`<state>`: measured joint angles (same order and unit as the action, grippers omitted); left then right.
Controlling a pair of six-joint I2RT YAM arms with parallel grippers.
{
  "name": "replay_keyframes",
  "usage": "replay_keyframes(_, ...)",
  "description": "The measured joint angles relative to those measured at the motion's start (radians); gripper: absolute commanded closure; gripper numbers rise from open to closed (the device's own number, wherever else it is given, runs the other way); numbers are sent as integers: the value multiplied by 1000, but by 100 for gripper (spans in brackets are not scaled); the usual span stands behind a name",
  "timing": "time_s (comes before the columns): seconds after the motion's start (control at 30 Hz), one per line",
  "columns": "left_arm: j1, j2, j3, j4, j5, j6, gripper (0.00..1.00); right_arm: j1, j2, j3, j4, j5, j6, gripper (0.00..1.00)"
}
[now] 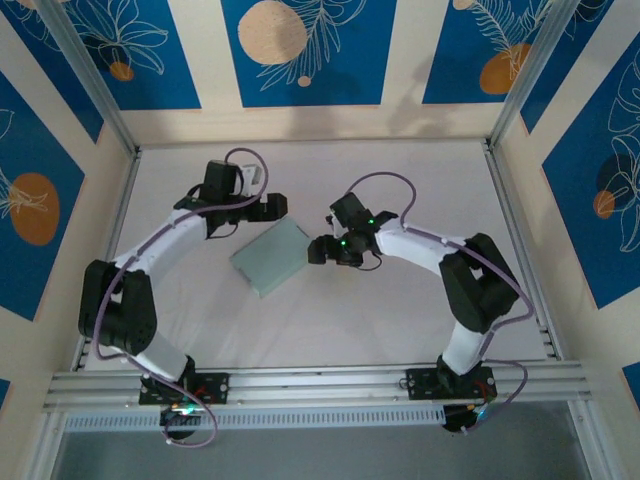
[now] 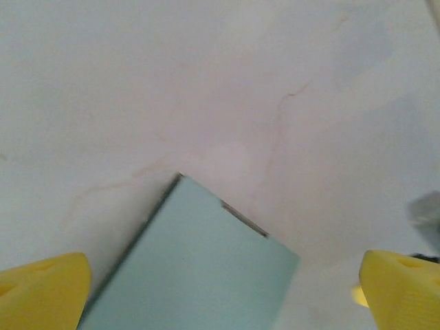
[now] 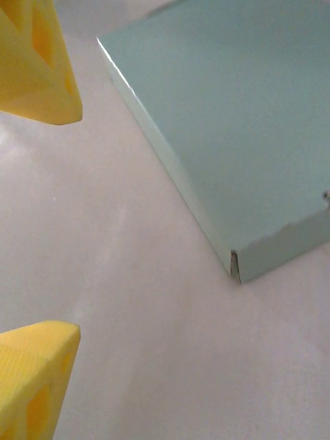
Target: Fold the paper box
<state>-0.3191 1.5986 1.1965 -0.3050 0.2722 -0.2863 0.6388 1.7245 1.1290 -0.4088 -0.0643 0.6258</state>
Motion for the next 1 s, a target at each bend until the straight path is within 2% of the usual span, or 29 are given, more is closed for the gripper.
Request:
replay_keyframes(0.1, 8, 80, 50, -32, -16, 61, 0, 19, -8, -22, 50, -26, 76, 43)
replay_keyframes(0.2, 26, 154, 53, -46, 0, 58, 2, 58, -4, -47, 88, -39, 173, 57)
replay_keyframes(0.3, 55, 206, 51, -49, 44, 37, 9, 85, 14, -49, 125, -45, 257, 63)
replay_keyframes(0.4, 67, 223, 38, -31, 99, -3, 17, 83, 51, -39, 140, -44, 312, 65)
replay_keyframes(0.53, 68, 220, -35, 38, 164, -77, 22, 58, 151, 32, 126, -37, 327, 65)
replay_keyframes(0.67, 70, 180, -131, 124, 181, -134, 25, 12, 229, 116, 85, -71, 312, 62)
replay_keyframes(0.87, 66, 43, -306, 198, 169, -253, 25, -63, 356, 331, -30, -75, 226, 57)
replay_keyframes(1.0, -4, -58, -415, 224, 174, -371, 24, -94, 473, 534, -97, -101, 152, 53)
